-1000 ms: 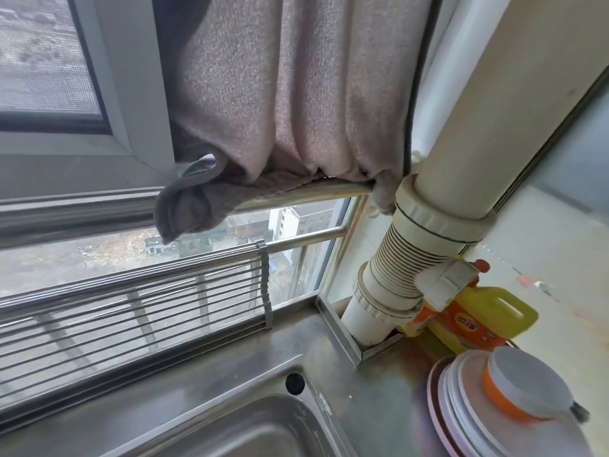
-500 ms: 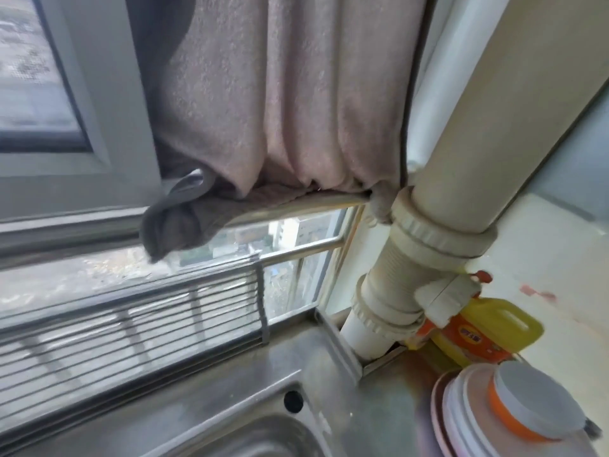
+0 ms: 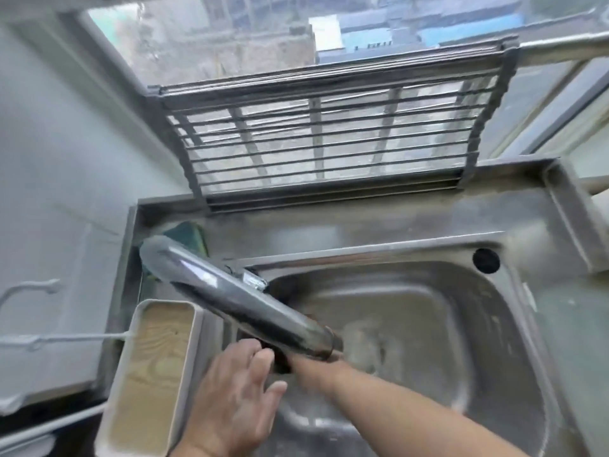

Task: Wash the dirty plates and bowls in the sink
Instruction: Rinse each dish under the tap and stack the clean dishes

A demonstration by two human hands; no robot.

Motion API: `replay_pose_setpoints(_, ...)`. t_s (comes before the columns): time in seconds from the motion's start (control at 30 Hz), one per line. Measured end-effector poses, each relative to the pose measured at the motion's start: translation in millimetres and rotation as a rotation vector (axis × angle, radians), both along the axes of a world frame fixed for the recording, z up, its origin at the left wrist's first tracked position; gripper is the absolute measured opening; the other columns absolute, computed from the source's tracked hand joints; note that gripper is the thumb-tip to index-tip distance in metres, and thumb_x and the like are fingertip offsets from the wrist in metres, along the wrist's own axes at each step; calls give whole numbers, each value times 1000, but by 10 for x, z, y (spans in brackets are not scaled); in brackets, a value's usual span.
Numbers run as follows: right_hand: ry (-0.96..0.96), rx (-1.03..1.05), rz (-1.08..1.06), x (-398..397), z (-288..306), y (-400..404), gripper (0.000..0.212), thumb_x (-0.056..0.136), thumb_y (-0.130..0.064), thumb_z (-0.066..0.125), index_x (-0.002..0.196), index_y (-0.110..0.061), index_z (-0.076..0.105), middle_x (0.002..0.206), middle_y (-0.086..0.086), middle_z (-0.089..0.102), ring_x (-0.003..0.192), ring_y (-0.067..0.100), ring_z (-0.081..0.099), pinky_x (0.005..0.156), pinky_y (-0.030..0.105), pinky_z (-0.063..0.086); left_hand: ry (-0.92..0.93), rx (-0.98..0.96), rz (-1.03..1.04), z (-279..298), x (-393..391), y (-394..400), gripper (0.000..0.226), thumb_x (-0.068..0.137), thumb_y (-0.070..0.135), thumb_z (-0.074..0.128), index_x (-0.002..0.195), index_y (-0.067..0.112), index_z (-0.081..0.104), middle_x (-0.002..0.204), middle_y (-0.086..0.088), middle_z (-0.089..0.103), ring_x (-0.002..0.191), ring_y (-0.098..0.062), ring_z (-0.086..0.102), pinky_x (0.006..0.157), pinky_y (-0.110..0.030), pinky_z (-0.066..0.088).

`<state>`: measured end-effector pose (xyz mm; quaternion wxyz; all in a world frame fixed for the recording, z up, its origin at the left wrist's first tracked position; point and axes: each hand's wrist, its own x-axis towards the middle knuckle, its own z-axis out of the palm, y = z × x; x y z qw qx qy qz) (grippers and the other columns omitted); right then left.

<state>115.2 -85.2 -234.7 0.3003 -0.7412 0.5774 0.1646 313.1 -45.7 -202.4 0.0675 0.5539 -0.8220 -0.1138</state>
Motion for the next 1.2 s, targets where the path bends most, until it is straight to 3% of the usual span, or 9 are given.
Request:
replay_pose_setpoints(0.1, -15, 132, 653, 174, -403, 440, 43, 103, -31, 44, 122, -4, 70, 127, 17, 63, 123, 44, 57, 89, 48, 51, 9, 1, -33, 64, -44, 0, 50, 87, 47, 57, 121, 11, 62, 116, -13, 62, 100, -34, 55, 85, -45, 41)
replay_pose_setpoints(0.2, 47, 439, 862, 3, -7, 196, 24, 99, -12, 64, 117, 2, 74, 116, 21, 72, 103, 39, 68, 78, 42, 54, -14, -21, -36, 94, -71, 10, 49, 87, 46, 57, 123, 12, 63, 118, -12, 61, 100, -33, 55, 84, -45, 41)
replay_pose_setpoints(0.37, -114, -13, 636, -397, 25, -733, 18, 91, -22, 69, 108, -17, 76, 117, 5, 72, 102, 32, 68, 75, 37, 56, -39, -12, -43, 100, -68, 16, 46, 89, 46, 55, 122, 14, 63, 113, -14, 67, 100, -35, 57, 88, -45, 41)
replay_pose_setpoints(0.5, -43, -106, 558, -610, -293, -747, 49, 103, -33, 33, 148, -22, 51, 159, 11, 41, 133, 41, 45, 101, 48, 43, -102, 63, -21, 83, -64, 34, 49, 93, 49, 53, 117, 10, 71, 114, -13, 65, 97, -38, 62, 88, -47, 43)
replay_pose_setpoints(0.57, 64, -66, 561, -633, -276, -554, 51, 105, -26, 44, 156, -22, 42, 164, 13, 31, 141, 43, 38, 111, 45, 41, -105, 57, -19, 107, -82, 27, 50, 92, 48, 54, 116, 9, 72, 114, -14, 63, 98, -37, 60, 88, -48, 43)
replay_pose_setpoints(0.73, -184, -56, 751, -758, -271, -349, 9, 80, -24, 80, 83, -18, 73, 86, 2, 66, 82, 32, 65, 56, 30, 50, -101, 16, -24, 103, -91, 21, 50, 91, 47, 53, 114, 6, 70, 112, -14, 60, 95, -37, 58, 85, -46, 43)
replay_pose_setpoints(0.83, 13, -337, 530, -1278, -218, -659, 20, 93, -23, 60, 110, -21, 70, 111, 5, 64, 102, 34, 64, 71, 39, 48, -79, -9, -27, 93, -96, 10, 44, 91, 47, 53, 110, 10, 66, 107, -11, 57, 87, -34, 57, 79, -45, 44)
replay_pose_setpoints(0.97, 435, 144, 288, -1816, -92, -345, 35, 100, -16, 52, 132, -12, 67, 137, 10, 63, 123, 33, 63, 97, 40, 53, -15, -55, -32, 115, -109, -2, 33, 92, 44, 53, 104, 13, 53, 98, -8, 50, 80, -32, 52, 73, -45, 48)
replay_pose_setpoints(1.2, 25, 821, -96, -856, -59, 525, 23, 96, -26, 54, 110, -15, 69, 101, 11, 68, 87, 31, 66, 65, 26, 50, 32, 7, -6, 66, -70, 5, 31, 93, 40, 52, 105, 12, 51, 99, -8, 48, 82, -31, 49, 76, -46, 49)
